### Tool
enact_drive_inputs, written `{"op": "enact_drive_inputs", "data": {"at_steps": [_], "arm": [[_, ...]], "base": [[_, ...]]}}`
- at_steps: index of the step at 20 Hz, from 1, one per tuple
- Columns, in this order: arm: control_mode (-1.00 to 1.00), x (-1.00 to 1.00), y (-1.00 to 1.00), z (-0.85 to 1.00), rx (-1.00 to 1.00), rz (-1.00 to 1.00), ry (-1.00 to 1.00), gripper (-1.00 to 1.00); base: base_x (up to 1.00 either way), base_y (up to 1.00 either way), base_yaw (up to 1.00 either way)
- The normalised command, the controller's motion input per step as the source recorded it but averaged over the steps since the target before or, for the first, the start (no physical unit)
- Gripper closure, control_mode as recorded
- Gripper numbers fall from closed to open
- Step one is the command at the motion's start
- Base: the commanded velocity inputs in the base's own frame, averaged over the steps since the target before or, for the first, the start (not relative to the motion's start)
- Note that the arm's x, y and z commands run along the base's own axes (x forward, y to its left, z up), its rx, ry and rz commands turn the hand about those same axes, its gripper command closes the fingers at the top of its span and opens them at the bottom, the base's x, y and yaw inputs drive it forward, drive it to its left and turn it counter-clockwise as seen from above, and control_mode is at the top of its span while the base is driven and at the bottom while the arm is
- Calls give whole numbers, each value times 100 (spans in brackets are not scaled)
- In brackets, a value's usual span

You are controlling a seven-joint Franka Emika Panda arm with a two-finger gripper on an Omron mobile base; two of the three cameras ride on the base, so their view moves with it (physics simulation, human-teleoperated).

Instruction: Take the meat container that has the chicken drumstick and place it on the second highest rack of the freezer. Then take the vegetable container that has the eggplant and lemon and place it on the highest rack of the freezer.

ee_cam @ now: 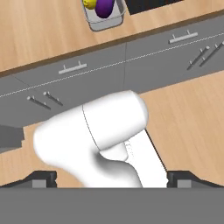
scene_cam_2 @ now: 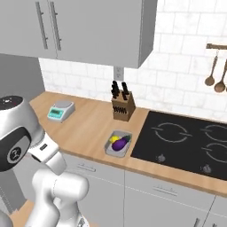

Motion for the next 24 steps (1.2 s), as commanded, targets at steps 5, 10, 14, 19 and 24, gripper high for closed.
{"op": "enact_drive_inputs", "data": {"at_steps": [5, 10, 14, 19, 24], "arm": [[100, 0, 0, 0, 0, 0, 0, -100], [100, 0, 0, 0, 0, 0, 0, -100], [100, 0, 0, 0, 0, 0, 0, -100], [100, 0, 0, 0, 0, 0, 0, -100], [-100, 3, -16, 0, 6, -5, 0, -100]], "base": [[51, -23, 18], [21, -19, 12], [3, -17, 4], [2, -6, 0], [0, 0, 0]]}}
